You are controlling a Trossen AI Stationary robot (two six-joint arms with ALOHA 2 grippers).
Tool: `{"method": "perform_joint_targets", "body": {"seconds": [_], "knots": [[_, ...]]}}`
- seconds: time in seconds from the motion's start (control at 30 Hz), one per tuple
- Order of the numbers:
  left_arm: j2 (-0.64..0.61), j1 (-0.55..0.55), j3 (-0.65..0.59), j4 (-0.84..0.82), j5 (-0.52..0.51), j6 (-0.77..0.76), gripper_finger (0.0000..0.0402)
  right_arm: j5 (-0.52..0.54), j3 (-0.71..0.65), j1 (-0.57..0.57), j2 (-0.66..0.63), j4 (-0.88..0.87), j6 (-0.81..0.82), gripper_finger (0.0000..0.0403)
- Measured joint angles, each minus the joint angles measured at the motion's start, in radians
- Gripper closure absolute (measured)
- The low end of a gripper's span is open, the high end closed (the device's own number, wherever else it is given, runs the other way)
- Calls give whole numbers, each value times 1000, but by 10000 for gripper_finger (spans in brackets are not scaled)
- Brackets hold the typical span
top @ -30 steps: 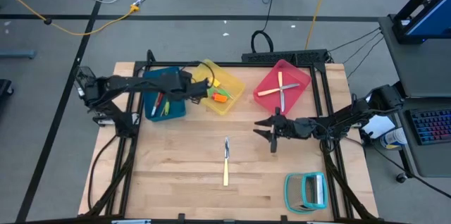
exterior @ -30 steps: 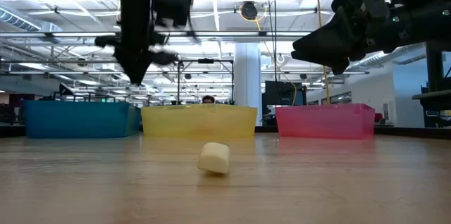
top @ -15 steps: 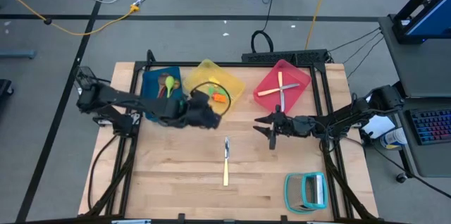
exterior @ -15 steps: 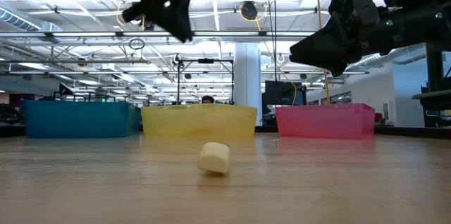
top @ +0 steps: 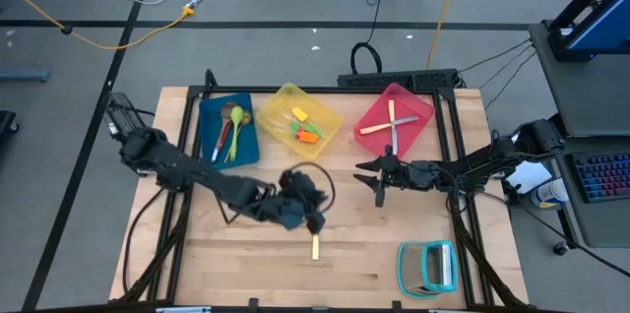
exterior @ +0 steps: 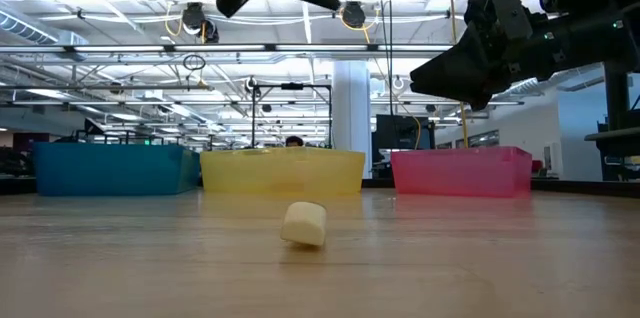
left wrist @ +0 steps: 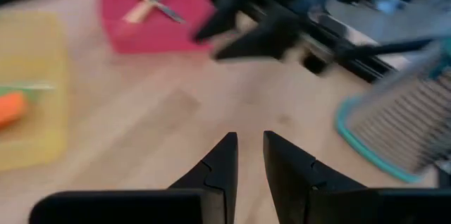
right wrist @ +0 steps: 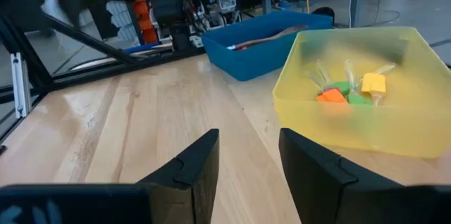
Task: Pick & Place Kitchen Items
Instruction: Put the yellow table knife into the red bin
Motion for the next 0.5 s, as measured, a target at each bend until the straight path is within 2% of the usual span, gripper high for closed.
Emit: {"method": "perform_joint_targets", "body": {"seconds": [0.27, 0.37, 0.5], "knots": [[121, -88, 18, 227, 10, 0, 330, -4, 0, 1, 0, -68, 26, 261], [165, -106, 86, 205, 5, 17, 330, -4, 0, 1, 0, -86, 59, 261], [229, -117, 235, 79, -4, 29, 330, -5, 0, 1, 0, -119, 109, 261]]}}
